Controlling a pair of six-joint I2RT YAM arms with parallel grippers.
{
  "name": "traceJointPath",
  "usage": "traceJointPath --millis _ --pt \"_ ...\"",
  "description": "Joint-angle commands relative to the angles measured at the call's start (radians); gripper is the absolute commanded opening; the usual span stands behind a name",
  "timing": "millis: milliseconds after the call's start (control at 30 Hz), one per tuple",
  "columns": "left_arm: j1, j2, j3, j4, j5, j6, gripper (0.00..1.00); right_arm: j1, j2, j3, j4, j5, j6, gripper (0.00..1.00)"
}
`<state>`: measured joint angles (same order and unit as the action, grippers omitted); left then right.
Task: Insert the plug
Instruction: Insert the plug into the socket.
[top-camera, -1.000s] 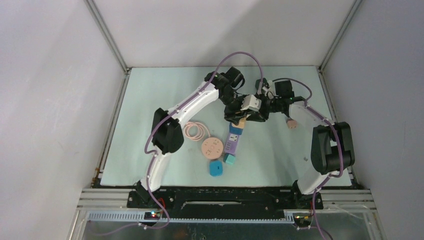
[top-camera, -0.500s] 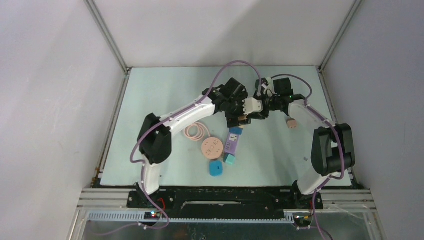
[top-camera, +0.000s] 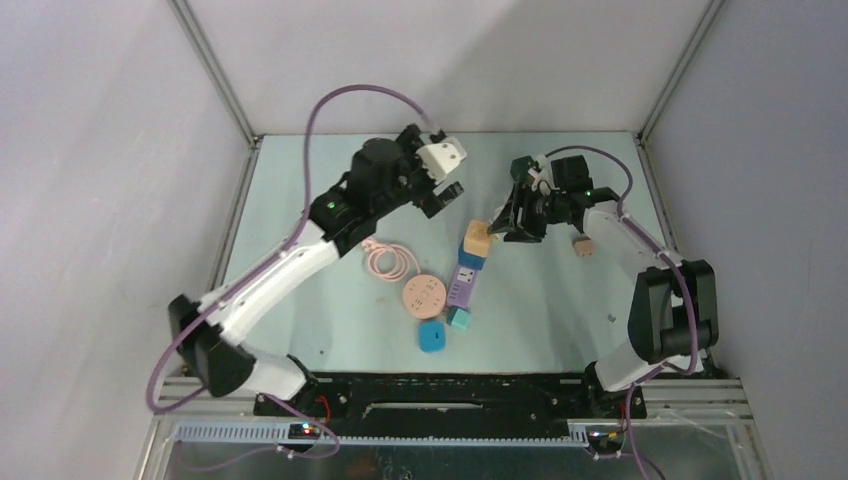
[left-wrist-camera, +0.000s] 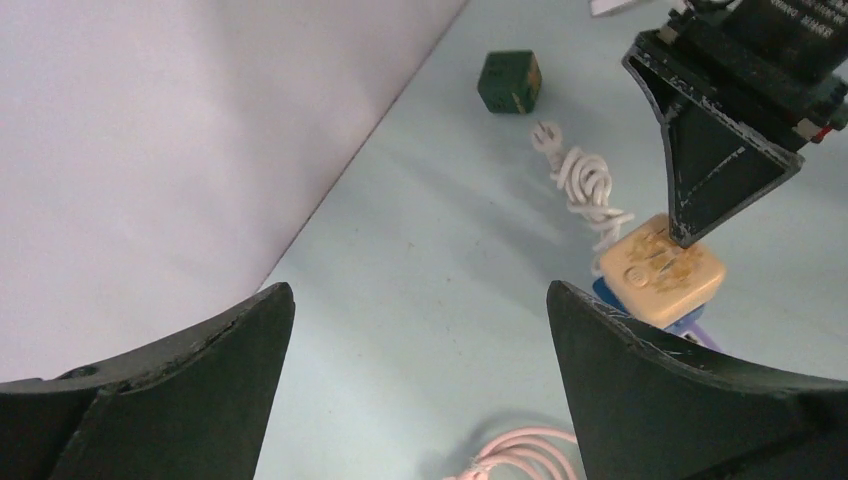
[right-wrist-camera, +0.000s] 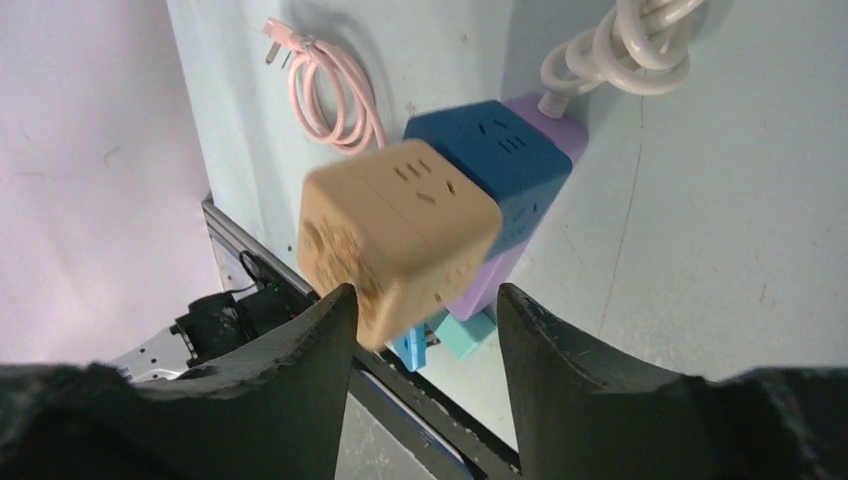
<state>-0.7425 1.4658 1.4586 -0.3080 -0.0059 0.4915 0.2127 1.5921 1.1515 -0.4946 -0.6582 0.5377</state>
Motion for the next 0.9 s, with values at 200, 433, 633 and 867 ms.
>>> traceJointPath --millis 200,433,633,867 --pt "0.050 -0.266 -0.255 0.120 -0.043 -0.306 1.00 -0.044 -0.213 0.168 -0.062 0.099 -0.045 0.67" --pt "0.125 -0.282 -0.187 -0.119 -0.225 -0.637 1.00 -0.171 -0.275 0.172 -0.056 0.259 -0.110 0.89" --pt "0.155 -0.294 -0.206 -0.154 -0.266 -0.683 1.00 -0.348 -0.182 0.143 0.052 0.172 0.024 1.00" --pt "0.213 -0.246 -0.194 -0.214 -0.115 -0.733 1.00 -0.243 0.053 0.183 0.164 0.409 -0.134 1.00"
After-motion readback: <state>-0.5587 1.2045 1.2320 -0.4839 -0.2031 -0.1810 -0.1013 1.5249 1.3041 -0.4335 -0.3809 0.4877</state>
